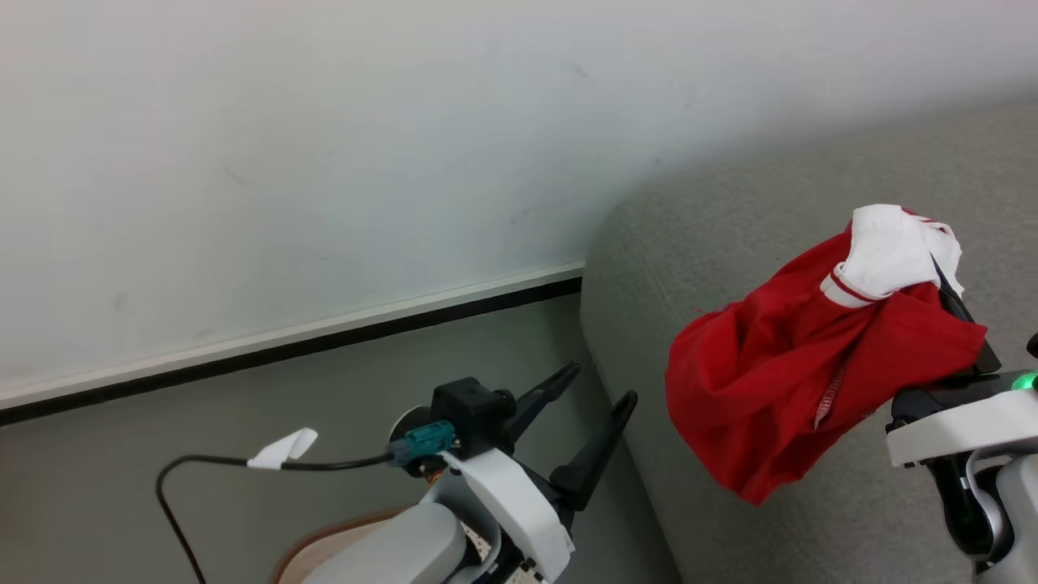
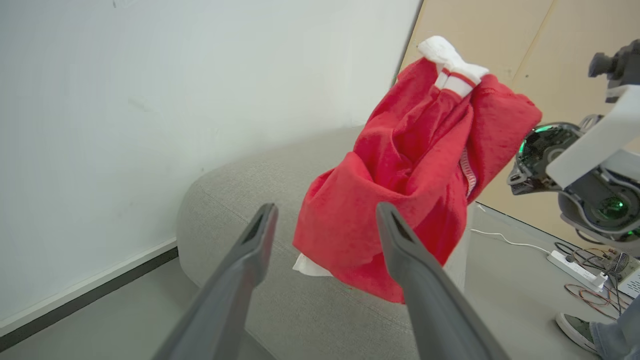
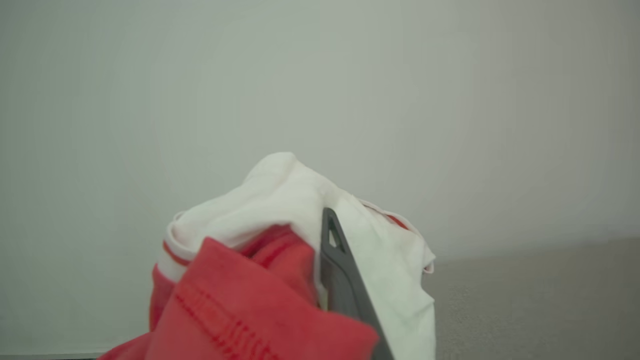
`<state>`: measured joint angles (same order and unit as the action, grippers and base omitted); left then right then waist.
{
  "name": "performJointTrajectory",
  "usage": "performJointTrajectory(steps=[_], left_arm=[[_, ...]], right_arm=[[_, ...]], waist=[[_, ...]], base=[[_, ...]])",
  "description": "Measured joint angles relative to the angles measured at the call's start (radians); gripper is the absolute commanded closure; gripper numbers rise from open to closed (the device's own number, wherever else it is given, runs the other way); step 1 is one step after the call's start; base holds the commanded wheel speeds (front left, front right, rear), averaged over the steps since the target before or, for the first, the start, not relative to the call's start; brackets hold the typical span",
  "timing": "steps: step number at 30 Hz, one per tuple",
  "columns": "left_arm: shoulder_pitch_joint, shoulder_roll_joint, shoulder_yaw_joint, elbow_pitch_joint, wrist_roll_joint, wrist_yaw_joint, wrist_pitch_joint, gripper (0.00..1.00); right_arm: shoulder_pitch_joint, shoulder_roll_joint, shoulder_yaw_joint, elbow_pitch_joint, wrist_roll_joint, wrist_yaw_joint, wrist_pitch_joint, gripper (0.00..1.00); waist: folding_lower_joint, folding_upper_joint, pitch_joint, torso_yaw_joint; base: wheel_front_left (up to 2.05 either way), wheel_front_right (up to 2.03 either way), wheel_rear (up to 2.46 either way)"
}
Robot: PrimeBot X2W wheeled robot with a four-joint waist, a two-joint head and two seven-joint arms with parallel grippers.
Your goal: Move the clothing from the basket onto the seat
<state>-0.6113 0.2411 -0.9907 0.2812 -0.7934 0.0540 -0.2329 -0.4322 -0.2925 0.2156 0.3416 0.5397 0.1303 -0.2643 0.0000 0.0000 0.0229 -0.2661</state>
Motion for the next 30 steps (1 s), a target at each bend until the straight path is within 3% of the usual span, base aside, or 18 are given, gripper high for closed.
performJointTrajectory(steps=[15, 22, 30], left_arm=[[-0.027, 0.003, 0.009, 0.036, 0.090, 0.008, -0.024, 0.00], [-0.039, -0.007, 0.008, 0.048, 0.099, -0.001, -0.025, 0.00], [-0.073, -0.009, 0.008, 0.048, 0.113, -0.011, -0.025, 0.00]], right_arm=[[0.045, 0.002, -0.058, -0.090, -0.012, 0.000, 0.000, 1.00], [0.033, -0.001, -0.065, -0.109, 0.043, 0.000, 0.000, 1.00], [-0.079, -0.086, -0.084, -0.093, 0.115, 0.000, 0.000, 1.00]], waist=[[0.0000, 0.0000, 0.059, -0.179], [0.0000, 0.0000, 0.085, -0.184], [-0.0001, 0.0000, 0.145, -0.140]], base=[[0.00, 0.00, 0.00], [0.00, 0.00, 0.00], [0.00, 0.00, 0.00]])
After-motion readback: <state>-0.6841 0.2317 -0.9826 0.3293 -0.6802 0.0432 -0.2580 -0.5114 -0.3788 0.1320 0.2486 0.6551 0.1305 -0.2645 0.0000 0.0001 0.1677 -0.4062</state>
